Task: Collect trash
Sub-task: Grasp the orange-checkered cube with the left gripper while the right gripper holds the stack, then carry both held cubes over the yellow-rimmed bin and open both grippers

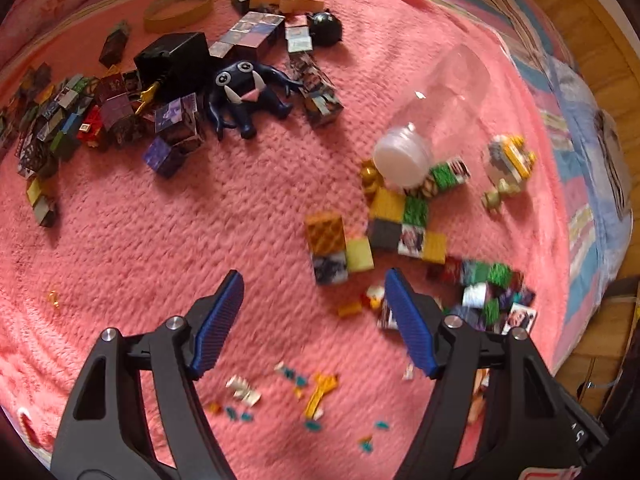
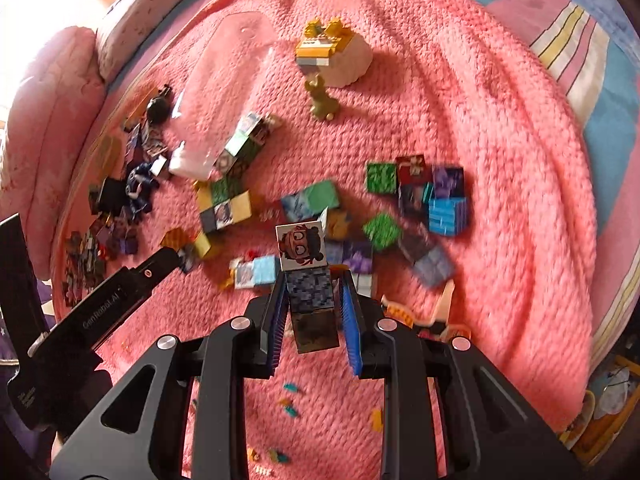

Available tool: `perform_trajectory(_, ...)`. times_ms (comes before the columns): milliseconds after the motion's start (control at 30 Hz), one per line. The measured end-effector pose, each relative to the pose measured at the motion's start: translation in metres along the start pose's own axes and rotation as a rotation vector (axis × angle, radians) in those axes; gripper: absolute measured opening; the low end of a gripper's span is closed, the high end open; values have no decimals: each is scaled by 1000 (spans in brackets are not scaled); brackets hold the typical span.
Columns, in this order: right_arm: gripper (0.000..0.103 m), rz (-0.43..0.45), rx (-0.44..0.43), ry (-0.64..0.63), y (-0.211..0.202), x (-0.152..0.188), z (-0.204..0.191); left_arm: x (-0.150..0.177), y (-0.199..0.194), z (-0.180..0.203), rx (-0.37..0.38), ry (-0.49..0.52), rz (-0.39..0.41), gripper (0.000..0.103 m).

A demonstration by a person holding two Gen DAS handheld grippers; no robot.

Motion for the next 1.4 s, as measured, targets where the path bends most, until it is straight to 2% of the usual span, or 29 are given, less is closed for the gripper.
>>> perform_trajectory(133,24,-12,-2,8,8,-5,4,-1,15,1,3,-12,-41,49)
perform_trajectory(200,24,-17,-1,9,10,-5,6,-2,19,2,0,-13,-47,45)
perform_trajectory(333,24,-21,-1,18,11,-6,8,-3,26,3,-8,-10,-69,22)
perform_trajectory(500,24,-12,-6,13,8,-5,6,-1,21,3,12,-19,-77,21)
perform_trajectory(700,24,-10,-23,4,-4,8,-4,14,-6,-10,48,-45,-67,21)
perform_trajectory(933,24,5,-44,-2,-36,46,-6,51,-48,-13,94,10,-57,21)
perform_trajectory(1200,24,68,-17,105,-93,105,44,114,-83,24,179,184,-99,21)
perform_trajectory(1400,24,136,66,291,-145,156,113,176,-98,92,281,390,-168,21)
Point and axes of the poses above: each gripper's, at about its wrist camera, not at the fingertips, and y roughly the way its jaws point, z to its right, x to its underside, the point moved 1 cm from there along y, roughly the way its jaws point, and after that the axes turned 12 degrees about z, right-handed, at the moved point
